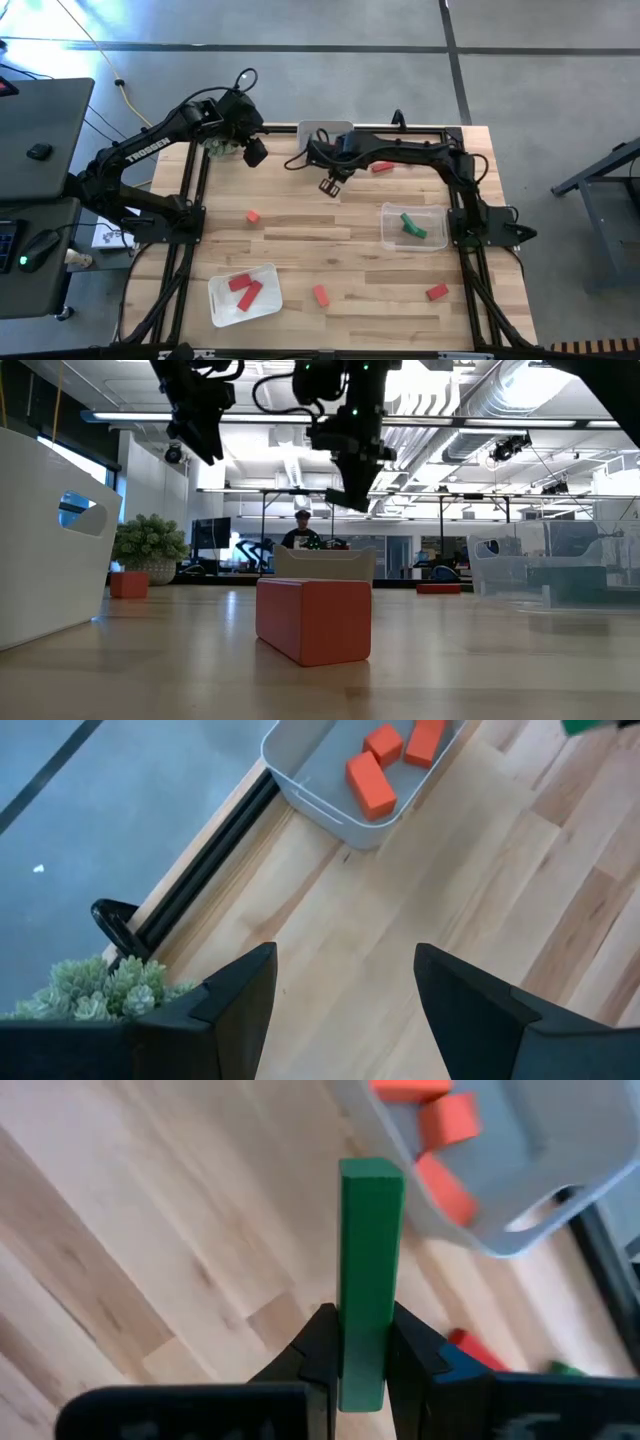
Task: Sort & place blocks by color
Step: Put the green wooden block into the transparent bin
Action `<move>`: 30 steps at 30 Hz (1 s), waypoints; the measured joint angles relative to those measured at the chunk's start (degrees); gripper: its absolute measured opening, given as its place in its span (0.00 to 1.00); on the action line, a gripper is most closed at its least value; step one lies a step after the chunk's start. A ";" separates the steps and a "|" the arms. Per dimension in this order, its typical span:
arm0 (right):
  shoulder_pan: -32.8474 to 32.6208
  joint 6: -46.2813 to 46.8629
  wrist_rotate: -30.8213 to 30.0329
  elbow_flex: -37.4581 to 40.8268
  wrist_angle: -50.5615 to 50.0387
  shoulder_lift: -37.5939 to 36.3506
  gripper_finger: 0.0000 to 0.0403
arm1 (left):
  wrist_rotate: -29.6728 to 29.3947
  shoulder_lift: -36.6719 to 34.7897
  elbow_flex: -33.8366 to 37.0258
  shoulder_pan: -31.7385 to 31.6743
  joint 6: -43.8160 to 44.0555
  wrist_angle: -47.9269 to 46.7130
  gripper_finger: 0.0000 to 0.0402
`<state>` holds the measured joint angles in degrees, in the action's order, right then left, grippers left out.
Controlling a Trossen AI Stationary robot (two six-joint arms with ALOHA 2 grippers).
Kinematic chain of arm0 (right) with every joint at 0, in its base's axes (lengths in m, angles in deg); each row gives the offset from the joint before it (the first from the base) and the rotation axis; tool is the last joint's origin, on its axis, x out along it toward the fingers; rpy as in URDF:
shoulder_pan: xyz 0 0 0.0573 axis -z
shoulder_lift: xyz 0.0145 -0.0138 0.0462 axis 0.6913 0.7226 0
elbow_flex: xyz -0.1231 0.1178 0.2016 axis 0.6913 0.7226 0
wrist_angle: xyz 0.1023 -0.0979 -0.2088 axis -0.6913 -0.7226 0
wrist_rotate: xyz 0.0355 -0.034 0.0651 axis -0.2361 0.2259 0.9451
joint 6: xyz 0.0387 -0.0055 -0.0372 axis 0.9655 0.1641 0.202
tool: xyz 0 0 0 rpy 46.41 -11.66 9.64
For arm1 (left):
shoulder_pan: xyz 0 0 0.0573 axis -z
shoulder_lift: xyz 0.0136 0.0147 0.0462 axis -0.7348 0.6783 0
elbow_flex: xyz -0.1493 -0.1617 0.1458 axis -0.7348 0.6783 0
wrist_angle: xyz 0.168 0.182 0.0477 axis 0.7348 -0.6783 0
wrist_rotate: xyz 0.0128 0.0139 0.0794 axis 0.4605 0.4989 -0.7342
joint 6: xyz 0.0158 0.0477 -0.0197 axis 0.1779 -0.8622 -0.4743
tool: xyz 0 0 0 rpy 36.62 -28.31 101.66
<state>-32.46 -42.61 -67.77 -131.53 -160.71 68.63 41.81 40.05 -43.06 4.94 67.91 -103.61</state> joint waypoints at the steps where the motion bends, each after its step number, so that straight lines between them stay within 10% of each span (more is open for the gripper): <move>1: 0.00 -0.02 -0.88 0.00 -0.08 -0.50 0.08 | 0.00 0.00 0.00 0.00 0.00 0.12 0.56; 20: -0.13 4.18 -15.17 0.36 -17.79 -2.68 0.08 | 0.00 0.00 0.00 0.02 0.00 0.65 0.56; 30: -0.02 10.04 -13.70 23.22 -9.75 -19.59 0.08 | 0.18 0.02 0.00 0.04 0.60 2.10 0.56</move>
<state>-32.49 -32.57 -81.47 -108.31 -170.46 49.04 41.99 40.07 -43.06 4.99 68.51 -101.51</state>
